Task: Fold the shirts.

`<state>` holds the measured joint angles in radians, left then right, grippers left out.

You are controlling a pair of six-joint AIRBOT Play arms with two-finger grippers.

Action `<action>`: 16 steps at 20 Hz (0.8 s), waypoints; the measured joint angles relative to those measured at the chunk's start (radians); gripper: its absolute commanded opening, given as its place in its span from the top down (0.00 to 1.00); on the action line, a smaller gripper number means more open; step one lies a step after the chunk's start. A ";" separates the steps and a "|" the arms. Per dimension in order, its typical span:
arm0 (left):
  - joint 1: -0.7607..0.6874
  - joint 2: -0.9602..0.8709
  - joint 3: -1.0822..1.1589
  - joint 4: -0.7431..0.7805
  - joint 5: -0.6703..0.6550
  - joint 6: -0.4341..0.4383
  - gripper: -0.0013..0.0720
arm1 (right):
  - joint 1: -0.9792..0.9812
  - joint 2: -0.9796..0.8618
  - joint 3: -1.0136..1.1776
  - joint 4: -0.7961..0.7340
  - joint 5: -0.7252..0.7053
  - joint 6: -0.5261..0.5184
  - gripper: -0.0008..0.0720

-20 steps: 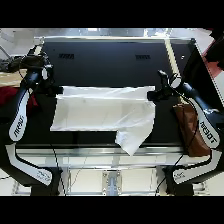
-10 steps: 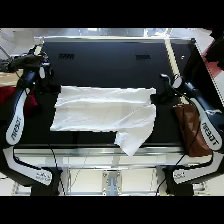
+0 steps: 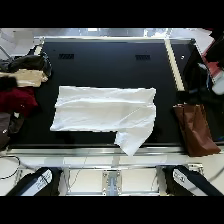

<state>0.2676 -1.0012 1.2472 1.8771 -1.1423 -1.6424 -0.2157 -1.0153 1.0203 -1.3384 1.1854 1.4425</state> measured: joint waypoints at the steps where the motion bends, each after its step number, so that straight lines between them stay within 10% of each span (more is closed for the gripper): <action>1: 0.036 0.066 -0.070 0.000 0.016 -0.011 0.48 | -0.011 0.060 -0.103 0.049 -0.030 0.025 0.32; 7: 0.124 0.256 -0.311 -0.025 0.112 -0.084 0.48 | -0.036 0.170 -0.575 0.386 -0.073 0.071 0.32; 16: 0.137 0.213 -0.357 -0.155 0.128 -0.105 0.48 | -0.038 0.154 -0.735 0.507 -0.032 0.035 0.41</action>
<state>0.4049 -0.7883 0.8906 1.7218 -1.0145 -1.7470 -0.2539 -0.8608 0.2852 -0.8318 1.1534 1.4780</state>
